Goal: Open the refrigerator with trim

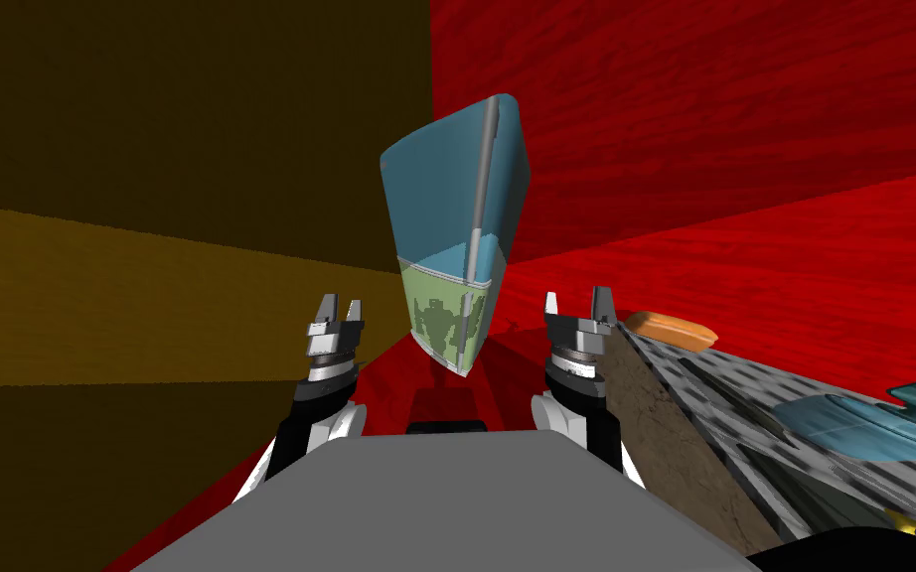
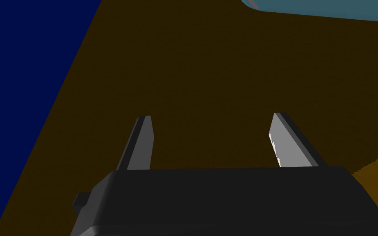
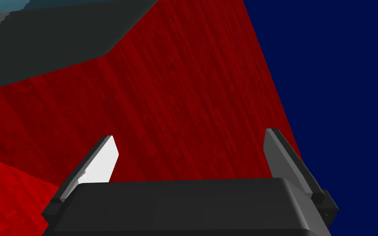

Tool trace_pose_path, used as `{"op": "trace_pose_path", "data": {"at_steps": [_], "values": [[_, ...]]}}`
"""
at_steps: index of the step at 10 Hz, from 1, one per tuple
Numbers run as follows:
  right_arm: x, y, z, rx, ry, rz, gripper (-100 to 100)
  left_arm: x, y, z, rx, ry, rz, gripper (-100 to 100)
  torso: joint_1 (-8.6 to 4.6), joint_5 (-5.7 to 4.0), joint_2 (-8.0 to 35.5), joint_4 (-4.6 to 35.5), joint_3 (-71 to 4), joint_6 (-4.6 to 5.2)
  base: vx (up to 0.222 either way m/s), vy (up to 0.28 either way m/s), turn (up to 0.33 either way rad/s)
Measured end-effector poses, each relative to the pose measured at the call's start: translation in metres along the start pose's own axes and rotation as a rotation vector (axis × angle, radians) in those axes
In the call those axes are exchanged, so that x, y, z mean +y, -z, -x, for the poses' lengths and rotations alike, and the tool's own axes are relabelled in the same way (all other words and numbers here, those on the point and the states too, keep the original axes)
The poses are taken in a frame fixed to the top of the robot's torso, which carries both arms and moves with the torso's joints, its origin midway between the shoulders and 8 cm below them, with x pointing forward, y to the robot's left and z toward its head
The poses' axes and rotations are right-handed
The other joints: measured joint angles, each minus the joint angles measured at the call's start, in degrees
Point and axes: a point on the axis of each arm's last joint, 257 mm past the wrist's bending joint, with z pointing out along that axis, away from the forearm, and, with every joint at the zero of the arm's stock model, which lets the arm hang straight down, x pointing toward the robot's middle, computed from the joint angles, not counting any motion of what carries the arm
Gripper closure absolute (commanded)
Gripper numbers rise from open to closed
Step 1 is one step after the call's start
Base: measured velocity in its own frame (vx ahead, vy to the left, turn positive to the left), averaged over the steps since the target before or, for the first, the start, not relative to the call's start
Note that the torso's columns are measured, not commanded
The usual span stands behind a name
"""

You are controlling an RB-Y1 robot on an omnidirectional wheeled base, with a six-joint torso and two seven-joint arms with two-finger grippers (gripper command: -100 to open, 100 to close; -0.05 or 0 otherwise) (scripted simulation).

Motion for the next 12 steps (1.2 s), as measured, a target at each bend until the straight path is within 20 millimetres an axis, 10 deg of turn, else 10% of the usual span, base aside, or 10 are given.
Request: {"op": "trace_pose_path", "data": {"at_steps": [9, 10, 12], "values": [[0.0002, -0.0001, 0.0000, 0.000, 0.000, 0.000, 0, -0.0002, -0.0001, 0.0000, 0.000, 0.000, 0.000, 0, 0.00, 0.00, 35.39, 35.37, -70.73, 0.00, 0.000, 0.000, 0.000], [0.0002, -0.0001, 0.0000, 0.000, 0.000, 0.000, 0, -0.0002, -0.0001, 0.0000, 0.000, 0.000, 0.000, -100, 0.00, 0.00, 39.62, 39.60, -79.19, 0.00, 0.013, -0.016, -0.001], [-0.0001, 0.0000, 0.0000, 0.000, 0.000, 0.000, 0, 0.0022, -0.0028, -0.0054, 0.046, -0.004, 0.006, -100, -0.10, -0.02, 42.04, 42.04, -84.28, 0.00, 0.019, -0.052, -0.001]]}}
